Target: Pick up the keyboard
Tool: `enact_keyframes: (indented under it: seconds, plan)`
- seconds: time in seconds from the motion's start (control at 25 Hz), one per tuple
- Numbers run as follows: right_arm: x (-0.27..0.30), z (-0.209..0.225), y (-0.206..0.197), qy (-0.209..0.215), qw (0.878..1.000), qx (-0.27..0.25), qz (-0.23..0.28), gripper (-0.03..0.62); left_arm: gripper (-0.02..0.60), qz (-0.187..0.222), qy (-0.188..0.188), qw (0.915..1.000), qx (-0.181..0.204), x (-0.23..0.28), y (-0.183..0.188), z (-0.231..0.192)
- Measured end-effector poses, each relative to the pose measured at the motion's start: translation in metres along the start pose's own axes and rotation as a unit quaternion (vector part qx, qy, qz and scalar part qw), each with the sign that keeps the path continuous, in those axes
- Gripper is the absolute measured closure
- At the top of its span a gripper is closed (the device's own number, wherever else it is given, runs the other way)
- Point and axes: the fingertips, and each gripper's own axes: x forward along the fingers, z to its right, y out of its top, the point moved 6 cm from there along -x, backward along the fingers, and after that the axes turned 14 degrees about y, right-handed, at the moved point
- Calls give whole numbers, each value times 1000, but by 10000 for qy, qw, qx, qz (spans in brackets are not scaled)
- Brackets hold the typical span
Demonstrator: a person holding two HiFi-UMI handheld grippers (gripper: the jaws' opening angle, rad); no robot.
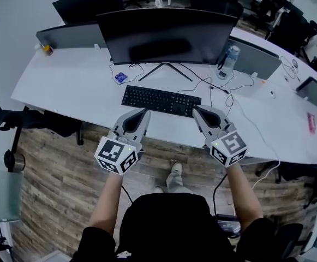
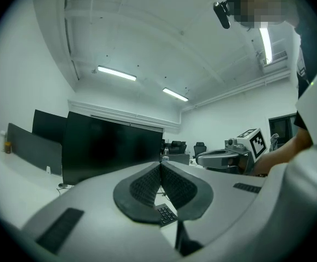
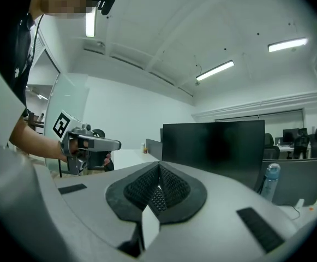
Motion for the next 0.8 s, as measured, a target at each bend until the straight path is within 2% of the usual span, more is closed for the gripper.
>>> enact_keyframes:
  seconds: [0.36, 0.8]
  plan:
    - [13, 74, -6, 111, 9999, 98, -1, 588, 572, -100, 141, 9999, 1, 68, -2, -6]
    - [24, 137, -31, 300, 9984, 473, 57, 588, 572, -280, 411, 9987, 69, 117, -7, -11]
